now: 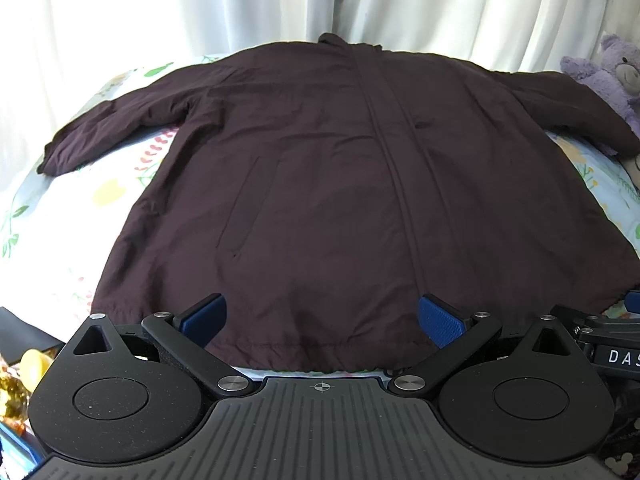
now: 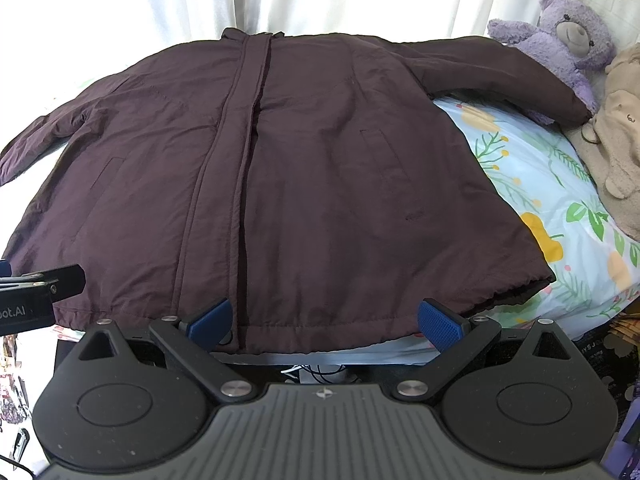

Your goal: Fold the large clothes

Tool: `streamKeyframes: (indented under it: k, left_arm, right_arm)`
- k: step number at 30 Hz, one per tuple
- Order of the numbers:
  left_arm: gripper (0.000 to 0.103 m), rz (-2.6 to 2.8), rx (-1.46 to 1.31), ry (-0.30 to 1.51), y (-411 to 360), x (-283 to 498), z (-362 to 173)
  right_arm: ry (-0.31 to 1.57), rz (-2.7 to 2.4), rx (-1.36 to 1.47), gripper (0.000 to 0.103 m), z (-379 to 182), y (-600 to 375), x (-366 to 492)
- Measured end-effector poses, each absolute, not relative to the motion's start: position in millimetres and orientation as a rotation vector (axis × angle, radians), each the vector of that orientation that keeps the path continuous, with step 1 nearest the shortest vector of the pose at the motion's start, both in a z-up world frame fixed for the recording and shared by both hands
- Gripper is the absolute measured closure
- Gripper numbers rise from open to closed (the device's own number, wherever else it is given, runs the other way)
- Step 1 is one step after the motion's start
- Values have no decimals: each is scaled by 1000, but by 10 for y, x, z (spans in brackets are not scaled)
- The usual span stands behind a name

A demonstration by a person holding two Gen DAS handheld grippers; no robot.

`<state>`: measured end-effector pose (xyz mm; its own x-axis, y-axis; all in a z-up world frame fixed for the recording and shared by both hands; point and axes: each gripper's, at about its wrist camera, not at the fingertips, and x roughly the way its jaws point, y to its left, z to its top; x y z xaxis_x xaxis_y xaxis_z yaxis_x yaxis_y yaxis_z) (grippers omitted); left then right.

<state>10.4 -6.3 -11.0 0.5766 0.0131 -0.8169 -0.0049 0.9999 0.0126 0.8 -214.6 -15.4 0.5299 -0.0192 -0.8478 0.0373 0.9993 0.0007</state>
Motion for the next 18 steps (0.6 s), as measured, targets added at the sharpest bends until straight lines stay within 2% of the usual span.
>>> streamKeyframes:
  k: [18]
  left_arm:
    - [0,14,5,972,-51,147,-128]
  right_arm:
    - [1010,-34,16,4,-145,-2126,21]
